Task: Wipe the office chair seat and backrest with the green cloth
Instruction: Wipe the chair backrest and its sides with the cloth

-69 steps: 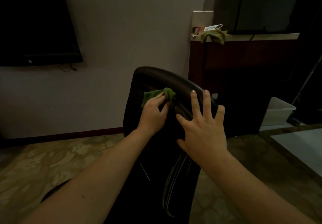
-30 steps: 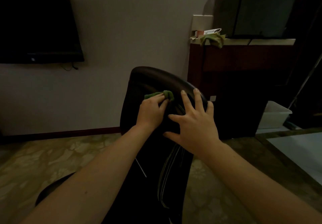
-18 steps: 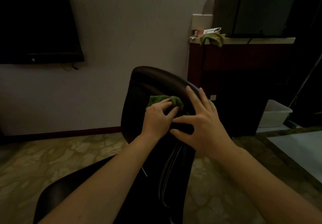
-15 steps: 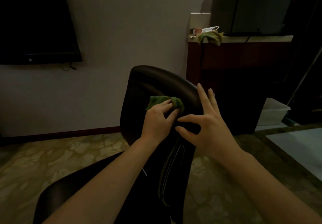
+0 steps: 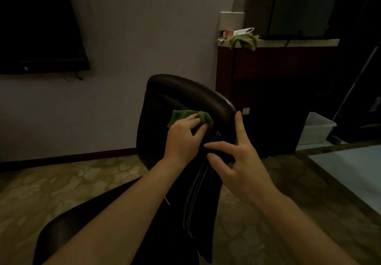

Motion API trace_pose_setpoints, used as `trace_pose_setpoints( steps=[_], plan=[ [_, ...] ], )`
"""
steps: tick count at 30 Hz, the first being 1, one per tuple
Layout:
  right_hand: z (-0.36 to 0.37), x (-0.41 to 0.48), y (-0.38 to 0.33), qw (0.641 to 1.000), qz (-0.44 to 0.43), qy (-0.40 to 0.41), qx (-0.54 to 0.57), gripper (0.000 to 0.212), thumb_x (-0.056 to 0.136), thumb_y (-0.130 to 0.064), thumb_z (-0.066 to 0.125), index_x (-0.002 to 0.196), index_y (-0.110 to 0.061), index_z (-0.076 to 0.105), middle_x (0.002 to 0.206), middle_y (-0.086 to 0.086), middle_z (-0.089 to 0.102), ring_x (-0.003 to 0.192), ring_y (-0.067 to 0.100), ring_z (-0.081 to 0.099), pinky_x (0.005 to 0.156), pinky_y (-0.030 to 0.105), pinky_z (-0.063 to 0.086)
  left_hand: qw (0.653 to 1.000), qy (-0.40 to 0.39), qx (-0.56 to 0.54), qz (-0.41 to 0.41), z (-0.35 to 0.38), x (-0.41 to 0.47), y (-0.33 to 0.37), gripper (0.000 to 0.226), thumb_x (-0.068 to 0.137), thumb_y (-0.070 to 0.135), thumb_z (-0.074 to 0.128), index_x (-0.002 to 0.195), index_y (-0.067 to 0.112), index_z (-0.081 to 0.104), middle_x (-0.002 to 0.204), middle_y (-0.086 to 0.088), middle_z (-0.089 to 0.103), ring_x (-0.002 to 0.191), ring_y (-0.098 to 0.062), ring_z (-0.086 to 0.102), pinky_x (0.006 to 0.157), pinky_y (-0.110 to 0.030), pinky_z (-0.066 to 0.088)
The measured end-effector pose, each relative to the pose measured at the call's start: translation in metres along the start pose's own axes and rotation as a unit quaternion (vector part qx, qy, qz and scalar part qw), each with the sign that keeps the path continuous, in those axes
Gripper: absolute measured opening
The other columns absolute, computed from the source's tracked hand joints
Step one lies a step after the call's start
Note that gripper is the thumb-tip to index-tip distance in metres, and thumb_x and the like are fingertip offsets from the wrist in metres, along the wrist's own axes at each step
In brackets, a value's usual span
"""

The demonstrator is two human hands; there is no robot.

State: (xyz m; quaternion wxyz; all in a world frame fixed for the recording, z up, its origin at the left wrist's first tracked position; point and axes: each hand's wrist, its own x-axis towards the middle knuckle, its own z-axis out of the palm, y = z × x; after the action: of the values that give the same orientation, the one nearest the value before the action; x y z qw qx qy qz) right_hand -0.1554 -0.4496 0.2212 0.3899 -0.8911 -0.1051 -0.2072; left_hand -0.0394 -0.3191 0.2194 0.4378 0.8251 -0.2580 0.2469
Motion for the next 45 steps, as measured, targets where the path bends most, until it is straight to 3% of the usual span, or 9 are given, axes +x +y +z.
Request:
trace_pose_setpoints(
  steps=[5,9,13,17,24,28,36,39,45],
  plan=[
    [-0.002,-0.002,0.004,0.998,-0.020,-0.001,0.060,0.025,0.091,-0.025,0.065,0.101,-0.048,0.068,0.160,-0.025,-0.017,0.121,-0.038,-0.006,0.091,-0.009,0.023,0.999,-0.016,0.028,0.026,0.007,-0.021,0.001,0.030,0.097,0.025,0.064,0.123,0.013,0.071,0.133,-0.006,0.066,0.128,-0.021,0.057,0.110,-0.043,0.044],
    [0.000,-0.006,0.013,0.994,-0.012,0.002,0.104,0.023,0.084,-0.031,0.058,0.098,-0.043,0.072,0.160,-0.029,-0.012,0.146,-0.008,-0.001,0.117,0.025,0.024,0.998,-0.026,0.050,0.034,-0.003,-0.010,-0.002,0.029,0.098,0.022,0.063,0.124,0.012,0.070,0.133,-0.007,0.066,0.127,-0.019,0.058,0.112,-0.034,0.042],
    [0.006,-0.016,0.019,0.986,0.023,-0.013,0.164,0.025,0.082,-0.028,0.055,0.095,-0.039,0.073,0.161,-0.027,-0.006,0.149,-0.003,0.003,0.120,0.044,0.026,0.999,-0.017,0.037,-0.007,-0.003,0.001,0.003,0.032,0.098,0.022,0.062,0.127,0.010,0.068,0.136,-0.006,0.064,0.131,-0.018,0.054,0.112,-0.025,0.036],
    [0.003,-0.017,0.018,0.978,0.043,-0.013,0.203,0.026,0.081,-0.034,0.050,0.095,-0.041,0.071,0.162,-0.022,0.005,0.146,-0.004,0.009,0.120,0.041,0.026,0.999,-0.008,0.030,0.011,0.007,-0.009,0.007,0.029,0.099,0.024,0.061,0.123,0.011,0.071,0.130,-0.003,0.067,0.124,-0.015,0.058,0.110,-0.035,0.044],
    [0.001,-0.014,0.029,0.930,0.018,-0.001,0.367,0.051,0.084,-0.036,0.051,0.133,-0.052,0.052,0.153,-0.020,0.038,0.141,0.007,0.037,0.116,0.046,0.034,0.997,-0.018,0.053,0.055,0.012,-0.035,0.005,0.032,0.095,0.023,0.066,0.126,0.015,0.069,0.133,-0.003,0.064,0.129,-0.017,0.054,0.112,-0.038,0.043],
    [-0.001,-0.008,0.028,0.903,0.028,0.017,0.429,0.046,0.088,-0.030,0.049,0.127,-0.053,0.044,0.129,-0.029,0.059,0.127,0.001,0.053,0.097,0.022,0.049,0.996,-0.027,0.065,0.051,0.006,-0.021,-0.006,0.032,0.096,0.020,0.065,0.127,0.013,0.068,0.135,-0.005,0.064,0.128,-0.019,0.056,0.112,-0.040,0.044],
    [-0.002,0.000,0.045,0.877,0.095,0.028,0.470,0.060,0.087,-0.052,0.053,0.144,-0.042,0.036,0.123,-0.017,0.066,0.117,0.002,0.061,0.092,0.026,0.050,0.998,0.005,0.056,0.012,0.015,-0.011,-0.004,0.030,0.098,0.016,0.061,0.127,0.010,0.068,0.136,-0.007,0.062,0.129,-0.022,0.053,0.114,-0.034,0.038],
    [0.001,0.003,0.053,0.882,0.121,0.023,0.454,0.046,0.095,-0.056,0.044,0.138,-0.039,0.048,0.134,-0.016,0.060,0.124,0.003,0.056,0.100,0.034,0.044,0.997,0.012,0.063,0.046,0.019,-0.024,-0.003,0.029,0.097,0.016,0.064,0.125,0.010,0.069,0.133,-0.006,0.064,0.128,-0.019,0.053,0.110,-0.024,0.034],
    [0.005,0.017,0.051,0.884,0.217,0.024,0.413,0.036,0.104,-0.042,0.037,0.110,-0.033,0.071,0.105,-0.003,0.075,0.100,0.018,0.071,0.085,0.038,0.055,0.993,0.021,0.065,0.095,0.022,-0.041,-0.021,0.028,0.095,0.012,0.066,0.123,0.007,0.070,0.131,-0.009,0.065,0.126,-0.022,0.057,0.110,-0.034,0.044]
  ],
)
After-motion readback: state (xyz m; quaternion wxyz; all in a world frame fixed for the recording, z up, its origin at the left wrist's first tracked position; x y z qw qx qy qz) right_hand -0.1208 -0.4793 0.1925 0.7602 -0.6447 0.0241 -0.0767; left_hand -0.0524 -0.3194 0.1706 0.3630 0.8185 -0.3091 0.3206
